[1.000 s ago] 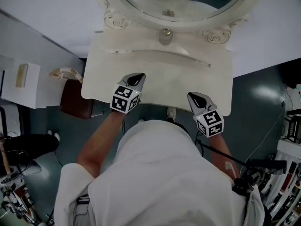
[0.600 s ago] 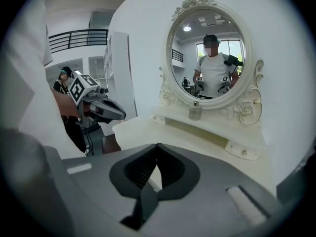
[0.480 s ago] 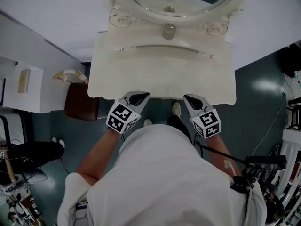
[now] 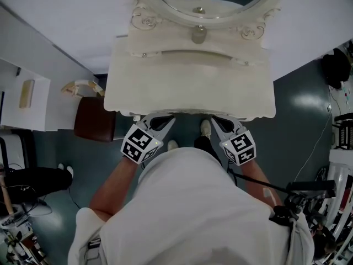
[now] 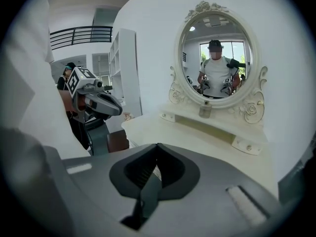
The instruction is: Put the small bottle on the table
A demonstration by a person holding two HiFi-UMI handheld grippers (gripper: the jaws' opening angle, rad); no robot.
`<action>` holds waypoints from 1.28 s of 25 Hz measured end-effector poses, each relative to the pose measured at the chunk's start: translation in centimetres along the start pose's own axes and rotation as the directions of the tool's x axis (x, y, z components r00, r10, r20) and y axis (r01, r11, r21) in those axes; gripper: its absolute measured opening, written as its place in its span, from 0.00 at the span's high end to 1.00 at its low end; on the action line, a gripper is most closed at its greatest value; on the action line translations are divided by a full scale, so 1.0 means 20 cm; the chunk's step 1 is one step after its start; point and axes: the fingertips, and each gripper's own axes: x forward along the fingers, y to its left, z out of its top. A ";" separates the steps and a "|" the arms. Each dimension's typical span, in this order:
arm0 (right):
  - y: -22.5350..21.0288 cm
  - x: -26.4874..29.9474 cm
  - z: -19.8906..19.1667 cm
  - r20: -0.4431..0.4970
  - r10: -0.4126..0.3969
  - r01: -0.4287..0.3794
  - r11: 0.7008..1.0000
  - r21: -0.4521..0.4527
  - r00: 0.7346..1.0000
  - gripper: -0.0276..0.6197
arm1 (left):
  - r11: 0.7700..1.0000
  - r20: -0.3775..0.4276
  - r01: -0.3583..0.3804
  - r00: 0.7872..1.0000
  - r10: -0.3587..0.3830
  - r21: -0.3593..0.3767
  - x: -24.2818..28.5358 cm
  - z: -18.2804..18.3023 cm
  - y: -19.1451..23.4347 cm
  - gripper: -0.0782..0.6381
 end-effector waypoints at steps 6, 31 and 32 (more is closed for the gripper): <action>0.07 -0.01 0.00 -0.003 -0.002 0.002 1.000 -0.011 1.000 0.96 | 1.000 -0.001 0.013 1.000 -0.013 -0.003 -0.04 -0.04 -0.04 0.89; 0.20 0.03 0.02 -0.003 0.004 -0.004 0.999 -0.043 1.000 0.96 | 1.000 -0.001 0.008 1.000 -0.008 -0.019 -0.14 -0.12 -0.05 0.89; 0.20 0.03 0.02 -0.004 0.005 -0.005 0.999 -0.044 1.000 0.96 | 1.000 0.001 0.006 1.000 -0.006 -0.019 -0.15 -0.12 -0.05 0.89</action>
